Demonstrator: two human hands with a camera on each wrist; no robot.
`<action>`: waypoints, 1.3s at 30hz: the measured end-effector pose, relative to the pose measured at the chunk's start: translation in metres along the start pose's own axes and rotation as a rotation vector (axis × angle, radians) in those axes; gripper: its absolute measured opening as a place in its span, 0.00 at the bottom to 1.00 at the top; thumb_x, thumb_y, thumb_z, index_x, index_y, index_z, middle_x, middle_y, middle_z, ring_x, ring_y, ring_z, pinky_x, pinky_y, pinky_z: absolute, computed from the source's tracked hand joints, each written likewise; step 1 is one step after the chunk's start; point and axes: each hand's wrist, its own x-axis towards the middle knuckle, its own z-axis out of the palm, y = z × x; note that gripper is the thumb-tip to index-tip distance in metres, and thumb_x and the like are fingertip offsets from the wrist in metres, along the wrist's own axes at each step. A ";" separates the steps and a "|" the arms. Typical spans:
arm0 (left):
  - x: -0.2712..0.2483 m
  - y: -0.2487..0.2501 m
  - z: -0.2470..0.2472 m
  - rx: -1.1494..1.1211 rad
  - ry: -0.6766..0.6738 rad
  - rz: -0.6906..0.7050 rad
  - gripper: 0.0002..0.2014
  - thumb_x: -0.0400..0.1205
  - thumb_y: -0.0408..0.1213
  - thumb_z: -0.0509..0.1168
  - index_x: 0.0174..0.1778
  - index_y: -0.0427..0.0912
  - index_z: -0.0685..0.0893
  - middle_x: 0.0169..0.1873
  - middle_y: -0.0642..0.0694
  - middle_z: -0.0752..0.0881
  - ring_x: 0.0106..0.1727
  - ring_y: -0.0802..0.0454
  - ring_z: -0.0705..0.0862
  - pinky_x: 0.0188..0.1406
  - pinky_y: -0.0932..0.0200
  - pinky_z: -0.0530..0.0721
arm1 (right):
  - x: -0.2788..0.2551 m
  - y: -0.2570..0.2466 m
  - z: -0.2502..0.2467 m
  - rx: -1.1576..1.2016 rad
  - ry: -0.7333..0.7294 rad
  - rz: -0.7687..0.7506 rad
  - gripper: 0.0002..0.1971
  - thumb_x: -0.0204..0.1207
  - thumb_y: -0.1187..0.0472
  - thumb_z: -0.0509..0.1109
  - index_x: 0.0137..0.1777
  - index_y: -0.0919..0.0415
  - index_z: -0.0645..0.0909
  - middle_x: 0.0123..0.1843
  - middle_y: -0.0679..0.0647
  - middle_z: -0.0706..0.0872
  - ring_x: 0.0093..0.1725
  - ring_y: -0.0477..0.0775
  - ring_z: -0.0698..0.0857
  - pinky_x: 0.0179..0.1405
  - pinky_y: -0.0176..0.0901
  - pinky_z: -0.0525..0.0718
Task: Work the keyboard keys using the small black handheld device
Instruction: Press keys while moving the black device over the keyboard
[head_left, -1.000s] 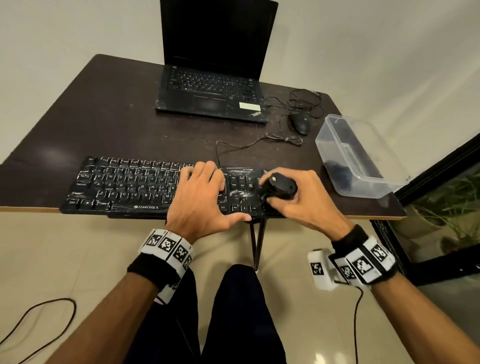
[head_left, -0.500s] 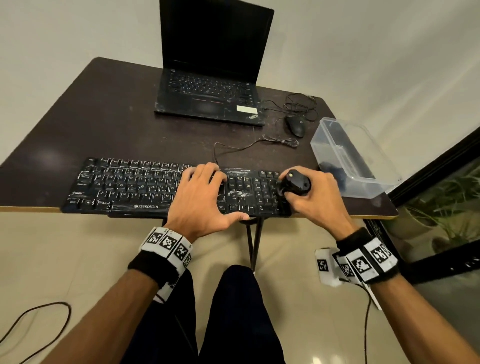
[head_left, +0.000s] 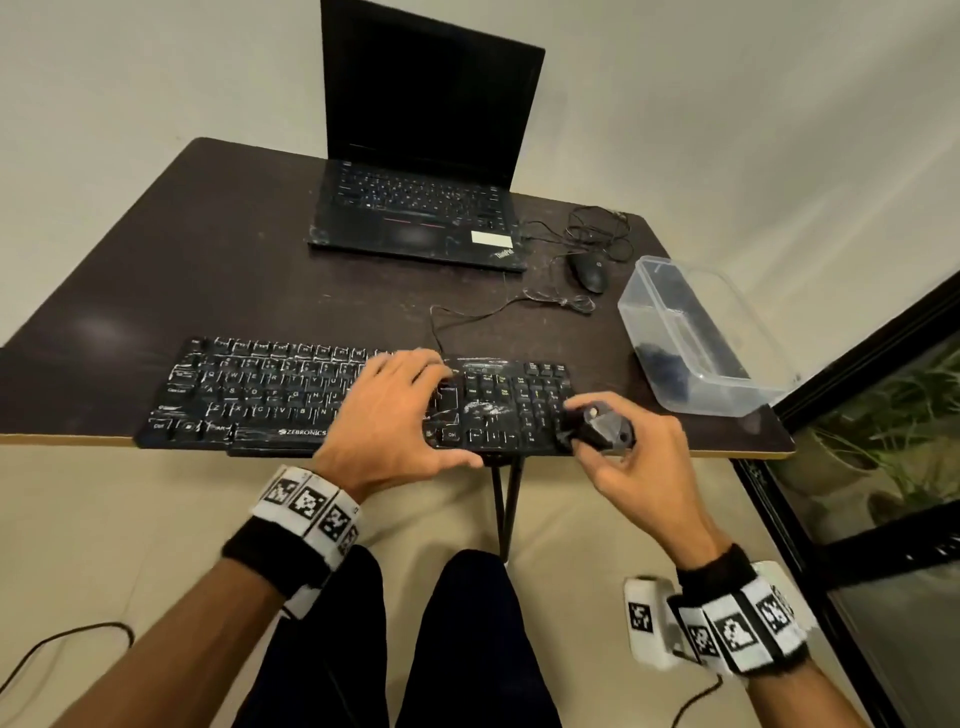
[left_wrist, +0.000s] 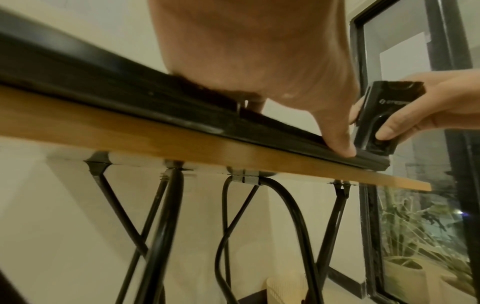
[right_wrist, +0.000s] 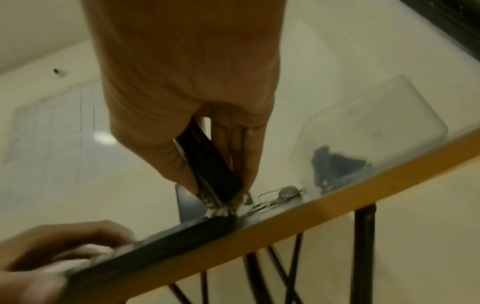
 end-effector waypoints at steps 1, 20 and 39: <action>-0.002 -0.003 -0.001 0.008 0.002 0.009 0.54 0.67 0.87 0.63 0.74 0.43 0.82 0.72 0.49 0.82 0.73 0.48 0.79 0.83 0.43 0.69 | 0.003 0.006 -0.002 -0.014 0.032 0.033 0.21 0.71 0.64 0.81 0.60 0.40 0.90 0.47 0.41 0.96 0.46 0.47 0.95 0.52 0.55 0.94; -0.007 -0.003 0.000 0.014 0.055 0.031 0.49 0.71 0.84 0.64 0.71 0.45 0.83 0.70 0.49 0.82 0.72 0.47 0.79 0.79 0.44 0.73 | 0.024 0.004 -0.001 0.123 -0.074 0.008 0.19 0.71 0.63 0.81 0.58 0.42 0.92 0.50 0.42 0.97 0.51 0.49 0.96 0.56 0.61 0.95; -0.007 -0.006 -0.003 0.015 0.064 0.028 0.48 0.71 0.84 0.65 0.71 0.45 0.85 0.69 0.50 0.83 0.71 0.48 0.80 0.79 0.46 0.73 | 0.038 0.009 -0.010 0.055 -0.182 0.006 0.20 0.71 0.68 0.82 0.55 0.41 0.92 0.50 0.40 0.97 0.52 0.40 0.95 0.60 0.50 0.94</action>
